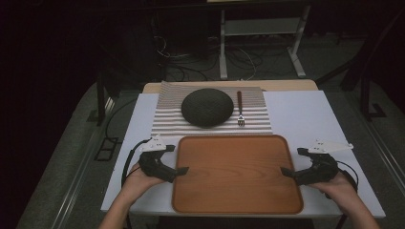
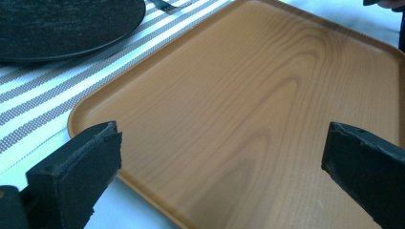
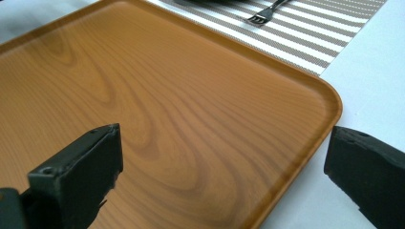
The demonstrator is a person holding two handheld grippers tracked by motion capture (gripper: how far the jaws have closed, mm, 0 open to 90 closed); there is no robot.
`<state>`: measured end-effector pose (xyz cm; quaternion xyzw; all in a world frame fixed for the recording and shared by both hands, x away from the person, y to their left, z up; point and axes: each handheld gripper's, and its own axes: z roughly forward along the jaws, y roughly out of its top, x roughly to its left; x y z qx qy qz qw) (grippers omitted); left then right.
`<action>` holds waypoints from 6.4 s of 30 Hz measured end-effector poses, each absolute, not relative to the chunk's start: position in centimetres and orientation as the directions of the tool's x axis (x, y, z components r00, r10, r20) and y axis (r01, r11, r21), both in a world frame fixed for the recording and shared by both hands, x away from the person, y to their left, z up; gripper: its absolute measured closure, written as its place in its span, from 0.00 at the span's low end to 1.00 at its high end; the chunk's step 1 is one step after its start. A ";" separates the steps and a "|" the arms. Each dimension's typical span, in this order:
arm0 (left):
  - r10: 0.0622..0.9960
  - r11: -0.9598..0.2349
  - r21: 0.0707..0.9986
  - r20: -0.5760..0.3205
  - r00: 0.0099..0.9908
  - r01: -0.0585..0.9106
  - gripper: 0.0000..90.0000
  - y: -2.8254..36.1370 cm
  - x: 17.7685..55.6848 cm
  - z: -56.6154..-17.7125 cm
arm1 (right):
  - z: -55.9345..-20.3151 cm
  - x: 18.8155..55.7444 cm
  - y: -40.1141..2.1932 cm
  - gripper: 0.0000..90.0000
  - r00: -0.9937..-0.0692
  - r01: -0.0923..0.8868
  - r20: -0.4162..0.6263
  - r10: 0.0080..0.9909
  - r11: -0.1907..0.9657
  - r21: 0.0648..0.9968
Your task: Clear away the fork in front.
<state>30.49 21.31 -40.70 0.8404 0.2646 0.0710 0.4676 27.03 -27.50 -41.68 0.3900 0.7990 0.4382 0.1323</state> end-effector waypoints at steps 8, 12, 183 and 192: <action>0.500 -0.429 0.821 -0.133 0.856 0.378 0.00 21.4 30.3 -41.0 | -41.3 27.5 -27.3 0.00 -0.647 0.514 0.135 0.750 0.299 0.804; 0.498 -0.434 0.821 -0.126 0.858 0.372 0.00 21.4 30.3 -41.0 | -41.4 28.0 -27.1 0.00 -0.631 0.532 0.143 0.763 0.290 0.796; 0.490 -0.440 0.831 -0.094 0.867 0.339 0.00 21.3 30.0 -41.6 | -42.5 57.5 -12.2 0.74 -0.354 0.887 0.092 0.931 0.303 0.347; 0.489 -0.440 0.832 -0.093 0.867 0.338 0.00 21.3 30.0 -41.6 | -42.6 57.5 -12.4 0.84 -0.351 0.885 0.064 0.934 0.309 0.349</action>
